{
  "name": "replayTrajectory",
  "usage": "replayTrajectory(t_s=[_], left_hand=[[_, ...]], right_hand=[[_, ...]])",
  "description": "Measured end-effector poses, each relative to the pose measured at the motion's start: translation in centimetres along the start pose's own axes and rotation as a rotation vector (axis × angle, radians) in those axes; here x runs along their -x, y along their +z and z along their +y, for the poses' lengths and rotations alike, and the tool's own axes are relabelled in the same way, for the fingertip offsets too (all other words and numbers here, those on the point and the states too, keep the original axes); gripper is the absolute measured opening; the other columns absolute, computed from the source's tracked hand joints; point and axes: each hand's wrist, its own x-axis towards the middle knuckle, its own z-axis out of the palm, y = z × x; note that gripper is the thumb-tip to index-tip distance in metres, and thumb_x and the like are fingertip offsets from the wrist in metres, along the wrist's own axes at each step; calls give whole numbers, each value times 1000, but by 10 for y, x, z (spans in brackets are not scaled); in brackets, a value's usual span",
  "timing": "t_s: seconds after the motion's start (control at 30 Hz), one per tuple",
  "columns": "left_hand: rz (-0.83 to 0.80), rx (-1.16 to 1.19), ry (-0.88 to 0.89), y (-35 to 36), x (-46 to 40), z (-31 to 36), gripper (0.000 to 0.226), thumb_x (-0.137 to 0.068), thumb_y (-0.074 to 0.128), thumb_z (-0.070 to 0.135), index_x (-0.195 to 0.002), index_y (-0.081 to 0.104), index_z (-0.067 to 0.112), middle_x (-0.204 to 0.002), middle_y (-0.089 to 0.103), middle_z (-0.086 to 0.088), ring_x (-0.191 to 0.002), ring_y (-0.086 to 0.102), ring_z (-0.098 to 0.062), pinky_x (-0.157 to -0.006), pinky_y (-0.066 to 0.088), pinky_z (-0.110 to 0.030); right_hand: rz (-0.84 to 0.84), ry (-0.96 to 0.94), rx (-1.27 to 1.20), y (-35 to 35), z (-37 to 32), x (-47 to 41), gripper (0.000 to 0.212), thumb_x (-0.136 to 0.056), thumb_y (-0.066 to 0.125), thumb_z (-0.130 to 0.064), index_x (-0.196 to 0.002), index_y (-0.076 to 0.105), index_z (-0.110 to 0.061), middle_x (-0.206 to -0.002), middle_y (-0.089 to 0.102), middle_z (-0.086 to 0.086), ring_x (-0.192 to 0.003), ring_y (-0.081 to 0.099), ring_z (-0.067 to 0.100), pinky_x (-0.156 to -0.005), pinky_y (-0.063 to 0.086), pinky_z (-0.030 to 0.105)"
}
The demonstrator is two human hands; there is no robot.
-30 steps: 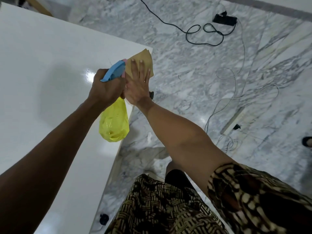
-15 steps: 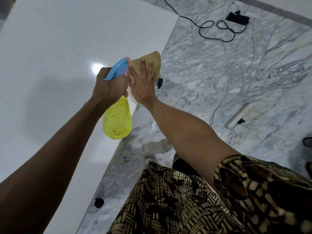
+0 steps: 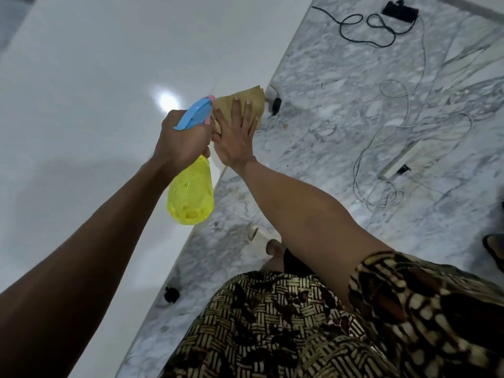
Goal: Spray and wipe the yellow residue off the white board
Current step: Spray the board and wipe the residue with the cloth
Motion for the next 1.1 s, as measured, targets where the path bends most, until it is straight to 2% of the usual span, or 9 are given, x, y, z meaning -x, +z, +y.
replayTrajectory(t_s=[0.1,0.23,0.33,0.53,0.73,0.83,0.97,1.03,1.1], left_hand=[[-1,-2,0,-13,25,-23,24,-76,56,17,-84,64,37,-92,69,-35,-91,72,-55,-80,61,-65],[-16,21,10,-34,61,-57,27,-78,56,19,-102,68,21,-79,72,-2,-94,73,-53,-84,62,-58],[2,5,55,-51,94,-87,26,-88,56,16,-112,65,16,-81,71,0,-94,74,-52,-84,63,-58],[-13,30,14,-81,174,-141,23,-86,57,19,-108,65,19,-76,71,5,-96,73,-52,-86,62,-59],[-23,17,-48,-114,229,-192,16,-97,57,6,-99,68,19,-63,70,12,-95,73,-52,-81,62,-53],[-48,-3,-31,-135,252,-214,24,-96,56,10,-92,68,31,-68,73,10,-94,74,-50,-82,62,-55],[-84,-33,15,-163,278,-241,22,-100,56,8,-114,67,21,-82,73,1,-90,75,-46,-86,64,-57],[-127,-58,45,-180,291,-255,41,-98,54,7,-133,65,24,-85,73,-3,-84,74,-41,-82,65,-50],[-155,-49,69,-195,305,-271,52,-96,54,6,-142,61,29,-84,72,-2,-87,74,-42,-78,64,-46]], right_hand=[[-4,8,-13,10,-15,26,53,-101,41,-50,-152,34,-38,-167,10,12,-152,-5,41,-120,0,62],[-9,11,-33,18,-32,61,52,-102,40,-46,-153,34,-37,-167,8,13,-152,-6,40,-120,3,63],[7,3,-49,26,-51,92,51,-103,38,-44,-153,34,-35,-167,8,14,-152,-6,41,-120,2,62],[31,25,-45,60,-95,179,51,-102,38,-44,-152,37,-35,-166,10,14,-152,-3,41,-119,4,62],[53,51,-75,92,-142,259,49,-102,41,-42,-150,42,-34,-166,14,14,-152,0,41,-119,7,62],[67,68,-78,108,-161,295,48,-102,43,-42,-149,43,-34,-166,15,13,-152,1,40,-119,10,63],[83,84,-87,123,-186,338,48,-102,43,-42,-150,41,-34,-166,14,14,-152,1,41,-118,7,62],[85,101,-82,130,-204,367,49,-102,42,-41,-151,39,-34,-166,13,14,-152,0,41,-119,7,62],[87,99,-104,141,-220,396,50,-102,42,-40,-151,39,-33,-166,13,15,-152,0,42,-119,8,62]])
